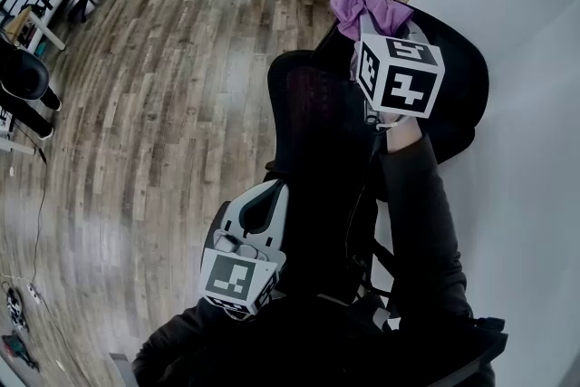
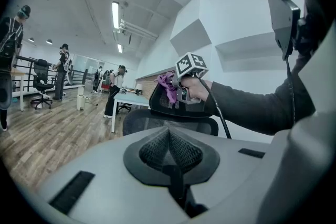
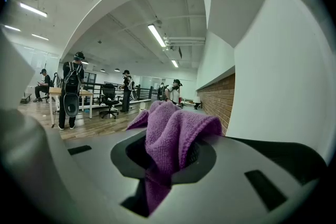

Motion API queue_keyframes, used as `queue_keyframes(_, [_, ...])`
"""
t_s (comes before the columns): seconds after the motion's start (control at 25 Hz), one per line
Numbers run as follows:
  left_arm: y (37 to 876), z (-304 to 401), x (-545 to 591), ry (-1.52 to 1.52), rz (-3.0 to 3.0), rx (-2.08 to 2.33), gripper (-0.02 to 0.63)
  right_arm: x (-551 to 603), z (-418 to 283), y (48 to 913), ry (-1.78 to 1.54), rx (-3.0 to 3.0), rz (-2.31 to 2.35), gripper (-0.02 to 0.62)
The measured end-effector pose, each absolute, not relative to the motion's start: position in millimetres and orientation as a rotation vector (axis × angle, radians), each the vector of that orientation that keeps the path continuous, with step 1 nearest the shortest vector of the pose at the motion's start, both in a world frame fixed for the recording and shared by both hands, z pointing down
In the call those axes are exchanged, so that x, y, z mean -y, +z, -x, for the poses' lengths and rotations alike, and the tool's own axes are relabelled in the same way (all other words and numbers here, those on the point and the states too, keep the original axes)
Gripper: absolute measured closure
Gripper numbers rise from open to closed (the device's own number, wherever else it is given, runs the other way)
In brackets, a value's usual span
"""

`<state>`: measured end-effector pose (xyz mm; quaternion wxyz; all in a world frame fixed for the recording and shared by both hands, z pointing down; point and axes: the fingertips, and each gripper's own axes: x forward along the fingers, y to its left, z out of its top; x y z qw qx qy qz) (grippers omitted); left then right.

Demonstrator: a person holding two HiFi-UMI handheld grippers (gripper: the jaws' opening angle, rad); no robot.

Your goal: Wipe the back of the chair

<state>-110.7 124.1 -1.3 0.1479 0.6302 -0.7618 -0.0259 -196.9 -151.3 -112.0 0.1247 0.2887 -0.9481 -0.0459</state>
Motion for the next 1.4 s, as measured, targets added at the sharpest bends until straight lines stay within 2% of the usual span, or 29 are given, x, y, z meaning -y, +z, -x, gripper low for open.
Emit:
queue_keyframes(0.72, [2.1,96.6,-127.7,-0.072,-1.85,2.163,0.606,117.7,189.9,-87.1,-0.169,2.758,-0.756,0.529])
queue_keyframes(1.4, [11.5,89.7,-120.8,-0.047,-1.896,2.123,0.606,141.1,167.1,-70.4,-0.14,2.723,-0.799,0.529])
